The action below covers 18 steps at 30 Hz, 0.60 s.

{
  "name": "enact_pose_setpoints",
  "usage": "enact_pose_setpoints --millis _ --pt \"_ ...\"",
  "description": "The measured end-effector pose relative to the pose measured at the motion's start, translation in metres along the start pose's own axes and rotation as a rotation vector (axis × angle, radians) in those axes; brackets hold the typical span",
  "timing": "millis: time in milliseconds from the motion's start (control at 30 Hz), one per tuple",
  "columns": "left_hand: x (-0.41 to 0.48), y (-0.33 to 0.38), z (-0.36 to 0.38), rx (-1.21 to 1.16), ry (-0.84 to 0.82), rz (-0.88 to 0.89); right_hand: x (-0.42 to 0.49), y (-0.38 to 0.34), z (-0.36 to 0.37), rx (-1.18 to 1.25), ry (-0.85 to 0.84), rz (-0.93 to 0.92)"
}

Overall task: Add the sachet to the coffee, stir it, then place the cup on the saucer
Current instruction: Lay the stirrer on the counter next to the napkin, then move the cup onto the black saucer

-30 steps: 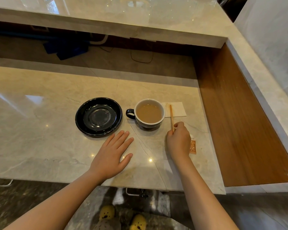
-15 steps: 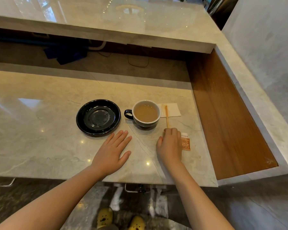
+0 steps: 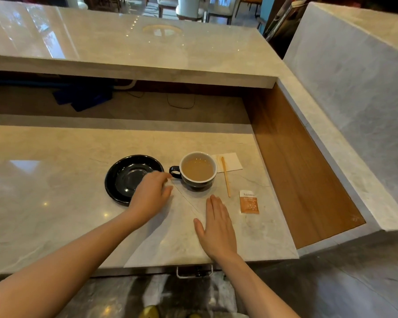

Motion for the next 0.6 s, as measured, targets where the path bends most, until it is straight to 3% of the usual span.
enact_pose_setpoints --millis 67,167,300,600 --pt "0.017 -0.005 -0.006 0.003 0.025 -0.062 0.0 0.001 0.0 -0.012 0.003 -0.002" --pt "0.036 -0.014 0.008 0.015 -0.113 -0.11 0.0 0.001 0.0 -0.025 0.019 -0.01" --pt "0.046 -0.013 0.028 -0.023 -0.284 -0.075 0.002 0.001 0.001 -0.039 0.025 -0.02" --pt "0.06 -0.014 0.051 -0.083 -0.46 -0.017 0.002 0.001 0.004 -0.063 0.026 -0.031"
Point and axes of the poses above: each hand's wrist, its own x-axis towards the middle knuckle, its own z-axis out of the palm, y = z × x, the point moved 8 cm from there along x, towards the middle knuckle, and after that the axes turned 15 degrees about y, right-handed, at the moved point
